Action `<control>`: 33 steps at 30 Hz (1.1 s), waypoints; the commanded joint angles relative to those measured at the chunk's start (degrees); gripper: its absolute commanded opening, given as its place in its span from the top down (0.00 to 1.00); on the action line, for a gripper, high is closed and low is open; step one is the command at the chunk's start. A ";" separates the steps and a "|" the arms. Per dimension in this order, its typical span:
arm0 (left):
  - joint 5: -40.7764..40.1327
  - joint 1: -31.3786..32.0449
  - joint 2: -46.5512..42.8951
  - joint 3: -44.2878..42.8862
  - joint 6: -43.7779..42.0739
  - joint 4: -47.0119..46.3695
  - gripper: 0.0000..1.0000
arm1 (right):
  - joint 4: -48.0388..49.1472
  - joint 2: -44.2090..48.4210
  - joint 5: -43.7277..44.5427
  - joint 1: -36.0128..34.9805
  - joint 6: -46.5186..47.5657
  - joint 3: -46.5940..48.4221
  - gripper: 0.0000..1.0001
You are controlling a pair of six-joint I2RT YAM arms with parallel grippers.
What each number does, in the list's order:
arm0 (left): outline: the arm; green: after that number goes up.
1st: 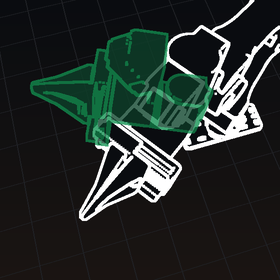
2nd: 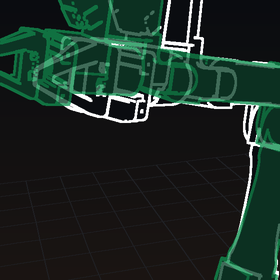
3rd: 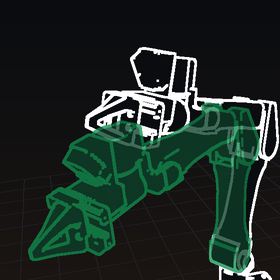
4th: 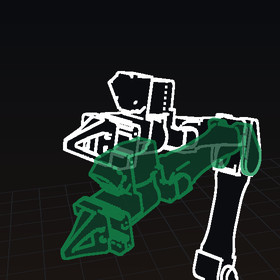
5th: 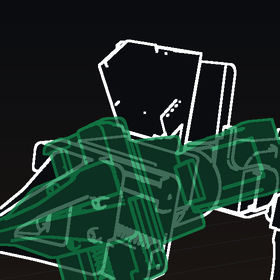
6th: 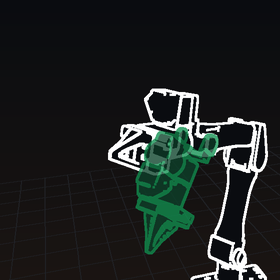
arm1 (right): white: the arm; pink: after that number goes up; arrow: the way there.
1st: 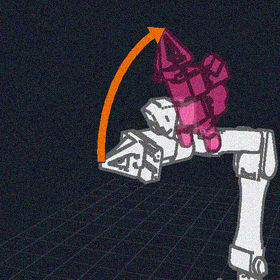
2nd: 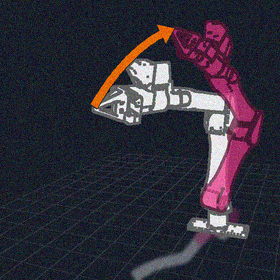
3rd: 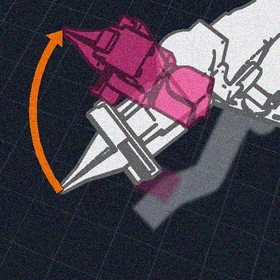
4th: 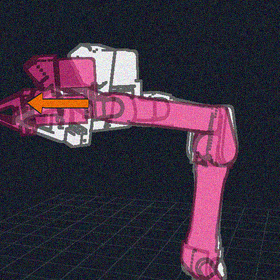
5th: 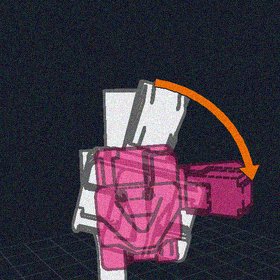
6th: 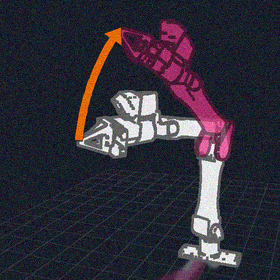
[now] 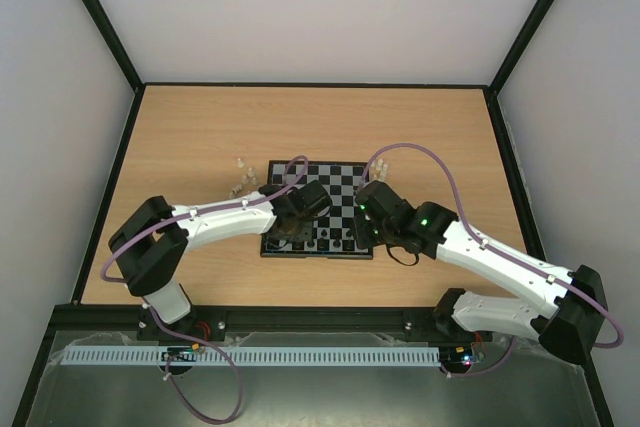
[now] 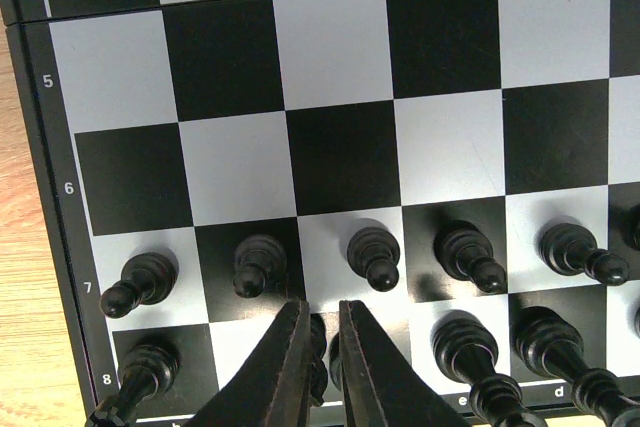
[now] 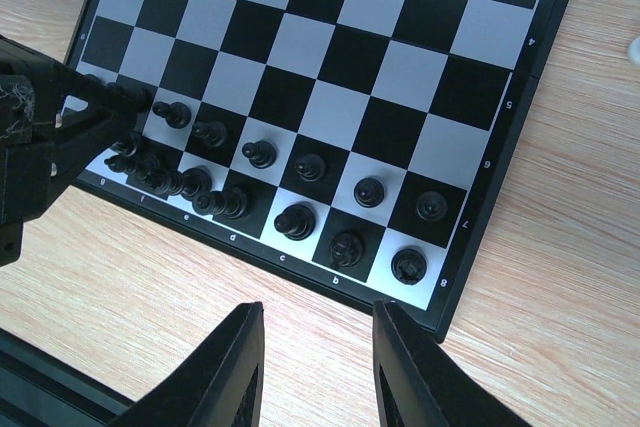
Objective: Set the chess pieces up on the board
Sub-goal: Adjust the chess piece on the chessboard.
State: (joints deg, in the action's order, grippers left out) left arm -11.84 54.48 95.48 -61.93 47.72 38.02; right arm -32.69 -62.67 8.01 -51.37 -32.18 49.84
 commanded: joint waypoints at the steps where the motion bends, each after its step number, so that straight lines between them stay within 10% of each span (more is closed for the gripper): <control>1: -0.38 0.54 -0.46 0.46 -0.31 1.08 0.90 | -0.98 0.89 0.67 0.22 0.11 -1.02 0.69; 33: -0.57 0.72 -3.07 3.30 0.13 1.80 0.91 | -0.84 0.73 0.68 0.20 0.11 -1.01 0.69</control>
State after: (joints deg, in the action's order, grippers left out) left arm -12.01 54.72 93.73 -59.57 47.77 38.26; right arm -32.69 -62.67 8.01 -51.37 -32.18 49.60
